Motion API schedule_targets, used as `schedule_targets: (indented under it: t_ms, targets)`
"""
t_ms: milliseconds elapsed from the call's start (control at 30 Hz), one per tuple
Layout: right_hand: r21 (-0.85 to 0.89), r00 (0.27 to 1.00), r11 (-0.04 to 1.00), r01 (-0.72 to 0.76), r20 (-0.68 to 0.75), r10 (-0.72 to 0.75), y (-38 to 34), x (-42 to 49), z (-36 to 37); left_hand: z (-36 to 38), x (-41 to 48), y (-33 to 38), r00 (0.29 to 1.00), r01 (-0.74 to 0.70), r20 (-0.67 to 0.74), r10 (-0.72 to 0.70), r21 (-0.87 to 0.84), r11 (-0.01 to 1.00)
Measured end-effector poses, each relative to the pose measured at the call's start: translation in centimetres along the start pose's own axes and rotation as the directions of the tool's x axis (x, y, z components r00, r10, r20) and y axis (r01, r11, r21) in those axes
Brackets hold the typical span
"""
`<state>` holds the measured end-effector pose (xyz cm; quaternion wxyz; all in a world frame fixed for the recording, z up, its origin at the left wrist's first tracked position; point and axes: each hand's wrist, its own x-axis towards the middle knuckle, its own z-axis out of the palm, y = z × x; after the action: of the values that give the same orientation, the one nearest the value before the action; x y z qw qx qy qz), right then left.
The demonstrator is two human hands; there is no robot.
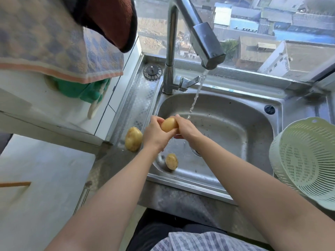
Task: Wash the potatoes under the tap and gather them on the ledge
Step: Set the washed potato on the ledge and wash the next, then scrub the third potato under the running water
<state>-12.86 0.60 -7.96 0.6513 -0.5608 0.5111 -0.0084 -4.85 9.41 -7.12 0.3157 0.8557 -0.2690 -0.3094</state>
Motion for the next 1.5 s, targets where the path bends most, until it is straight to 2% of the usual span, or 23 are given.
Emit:
schedule_targets:
  t_ms: [100, 200, 333, 400, 500, 667, 800, 867, 933, 967, 1033, 1100, 1133, 1167, 1200, 1267, 1300, 1367, 1400, 1500]
  targets:
    - [0.021, 0.998, 0.999, 0.04, 0.053, -0.041, -0.7, -0.3, 1.4, -1.3, -0.4, -0.9, 0.975, 0.075, -0.21, -0.067, 0.033, 0.997]
    - [0.021, 0.997, 1.0, 0.016, 0.08, -0.018, -0.6, -0.7, 2.4, -2.8, -1.6, -2.7, 0.907, 0.126, -0.405, -0.119, -0.009, 0.992]
    - [-0.005, 0.996, 1.0, 0.007, 0.092, -0.006, 0.1, -1.0, 3.7, -4.5, -3.0, -4.7, 0.832, 0.134, -0.523, -0.188, -0.138, 0.981]
    - [-0.011, 0.995, 1.0, -0.004, 0.097, 0.005, 0.4, -1.0, 4.5, -4.9, -3.4, -5.6, 0.781, 0.209, -0.547, -0.3, -0.223, 0.952]
    - [-0.026, 0.993, 0.999, -0.025, 0.118, 0.027, 0.8, -1.2, 5.3, -4.9, -4.3, -7.2, 0.725, 0.356, -0.493, -0.482, -0.33, 0.874]
    - [-0.092, 0.989, 0.995, -0.031, 0.141, 0.044, 1.8, -1.3, 5.5, -4.6, -5.4, -9.2, 0.717, 0.467, -0.407, -0.566, -0.323, 0.823]
    - [-0.104, 0.99, 0.994, -0.042, 0.129, 0.056, 2.5, -1.0, 5.0, -4.4, -5.6, -10.2, 0.778, 0.465, -0.461, -0.428, -0.036, 0.884]
    - [-0.095, 0.99, 0.994, -0.048, 0.125, 0.06, 2.8, -0.7, 4.6, -4.4, -5.8, -9.8, 0.765, 0.489, -0.517, -0.384, 0.077, 0.869]
    - [-0.084, 0.992, 0.995, -0.051, 0.113, 0.06, 3.1, -0.3, 4.2, -4.5, -6.2, -8.8, 0.718, 0.478, -0.628, -0.3, 0.132, 0.868]
    - [-0.08, 0.993, 0.995, -0.056, 0.102, 0.064, 3.3, -0.1, 3.9, -4.3, -6.3, -8.3, 0.7, 0.417, -0.685, -0.203, 0.161, 0.894]
    - [-0.079, 0.995, 0.995, -0.063, 0.078, 0.069, 3.8, 0.2, 3.0, -3.6, -6.2, -7.1, 0.689, 0.18, -0.721, 0.077, 0.272, 0.945]
    - [-0.083, 0.996, 0.994, -0.071, 0.049, 0.076, 4.3, 0.5, 1.9, -2.1, -5.6, -5.4, 0.705, -0.108, -0.624, 0.339, 0.378, 0.92]
    - [-0.093, 0.996, 0.992, -0.08, 0.029, 0.083, 4.6, 0.8, 1.2, -1.2, -5.2, -4.6, 0.742, -0.227, -0.533, 0.406, 0.37, 0.901]
    - [-0.1, 0.996, 0.991, -0.085, 0.008, 0.086, 5.0, 1.1, 0.6, -0.2, -4.6, -3.8, 0.798, -0.301, -0.431, 0.421, 0.32, 0.898]
    - [-0.107, 0.996, 0.99, -0.092, -0.018, 0.091, 5.6, 1.6, -0.2, 1.0, -3.9, -3.3, 0.861, -0.318, -0.328, 0.389, 0.251, 0.914]
    - [-0.127, 0.991, 0.984, -0.123, -0.077, 0.113, 7.1, 2.5, -1.8, 3.3, -2.4, -2.9, 0.971, -0.185, -0.127, 0.205, 0.158, 0.97]
    - [-0.172, 0.986, 0.976, -0.136, -0.116, 0.117, 8.0, 3.1, -2.6, 4.5, -1.5, -3.0, 0.997, -0.073, -0.027, 0.078, 0.156, 0.985]
    - [-0.39, 0.975, 0.904, -0.174, -0.196, 0.103, 10.1, 4.3, -4.5, 6.6, 0.4, -3.5, 0.981, 0.106, 0.146, -0.13, 0.163, 0.981]
    - [-0.507, 0.973, 0.841, -0.189, -0.214, 0.09, 10.9, 4.8, -5.3, 7.5, 1.3, -4.0, 0.96, 0.162, 0.206, -0.191, 0.151, 0.975]
    - [-0.645, 0.971, 0.726, -0.237, -0.189, 0.15, 13.4, 6.8, -6.5, 10.0, 3.8, -5.1, 0.908, 0.267, 0.313, -0.277, 0.077, 0.961]
